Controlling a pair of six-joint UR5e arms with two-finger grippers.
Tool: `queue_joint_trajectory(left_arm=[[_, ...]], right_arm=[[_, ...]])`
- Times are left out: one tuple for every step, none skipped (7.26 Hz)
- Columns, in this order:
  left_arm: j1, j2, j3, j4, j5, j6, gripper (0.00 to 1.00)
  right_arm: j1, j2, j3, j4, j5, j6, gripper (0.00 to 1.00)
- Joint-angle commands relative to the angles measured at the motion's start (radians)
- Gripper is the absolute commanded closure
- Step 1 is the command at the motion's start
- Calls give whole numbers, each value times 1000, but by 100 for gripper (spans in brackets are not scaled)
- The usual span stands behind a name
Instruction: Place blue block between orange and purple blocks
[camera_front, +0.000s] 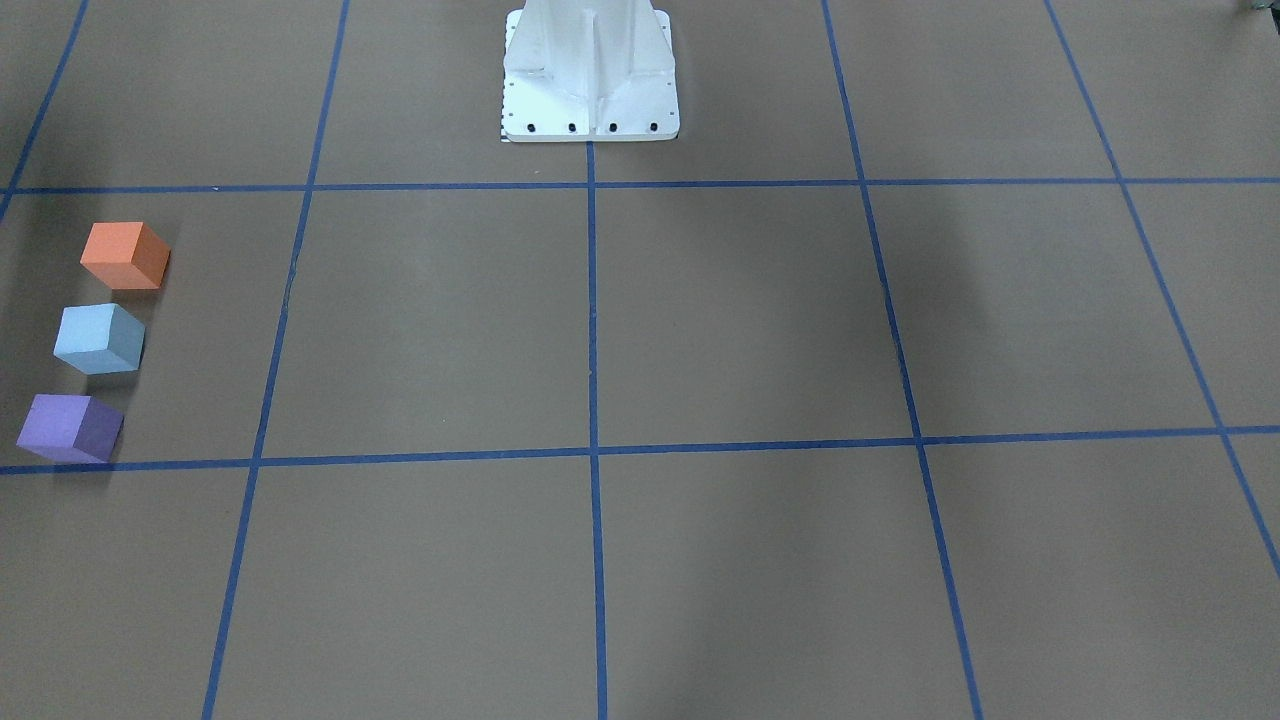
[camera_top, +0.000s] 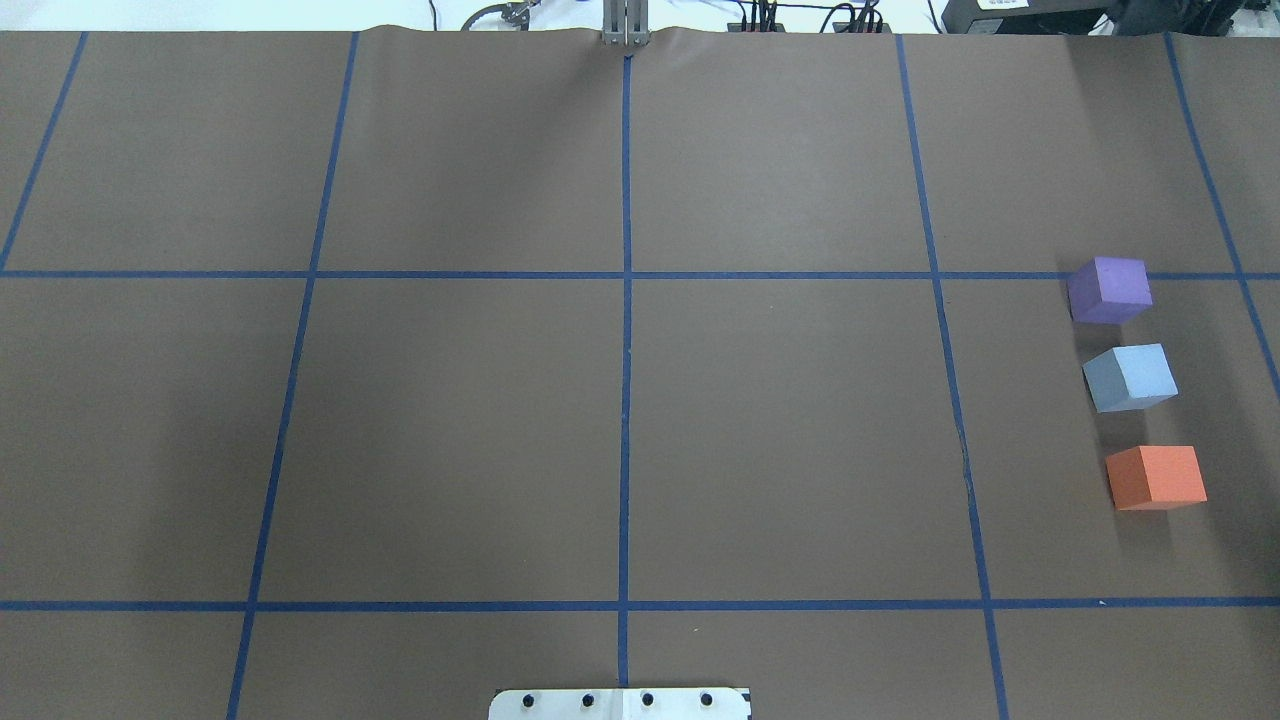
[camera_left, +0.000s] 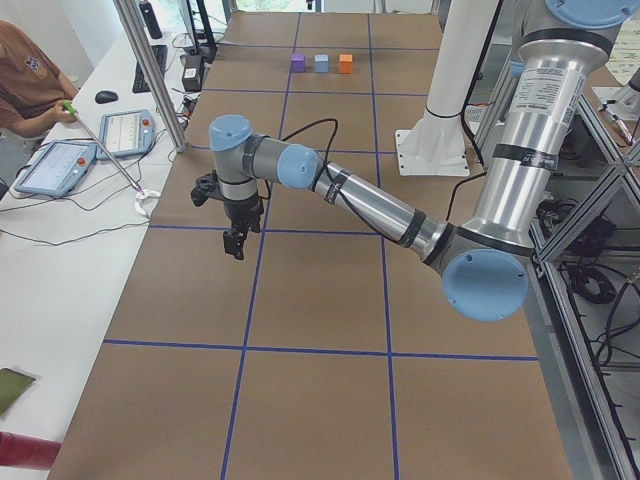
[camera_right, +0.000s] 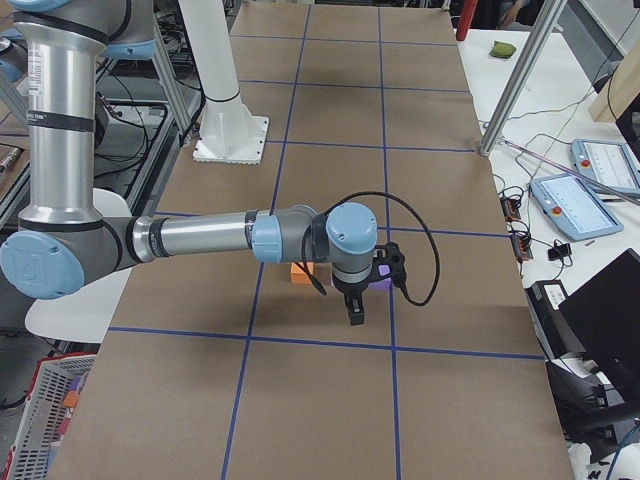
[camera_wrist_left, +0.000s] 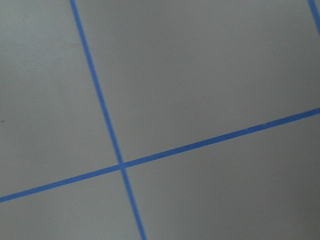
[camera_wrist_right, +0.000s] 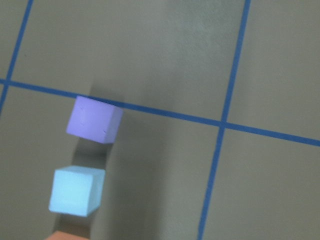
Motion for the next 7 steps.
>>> queue_joint_trajectory(left_arm=[[-54,96,72,-109,-87,67,0],[-54,132,81,-178,-85,67,0],[-52,203,98,-209,-77,67,0],[-51,196,141,-275,-77,40,0],[-51,193,134,-280,-79,-40,0],[-51,192,125,-279,-80,-51,0],[-51,186,123,-273,-83,-51,0]], right_arm=[[10,-20,-9,-6,-2,-19,1],[10,-38,-38,-3,-5,-20,1],[10,-32,-55,4,-11,-13,0],[10,-29,-52,2,-10,4,1],[10,-27,-49,4,-10,16,1],[10,-26,-43,4,-10,18,1],[10,-24,-40,4,-11,17,1]])
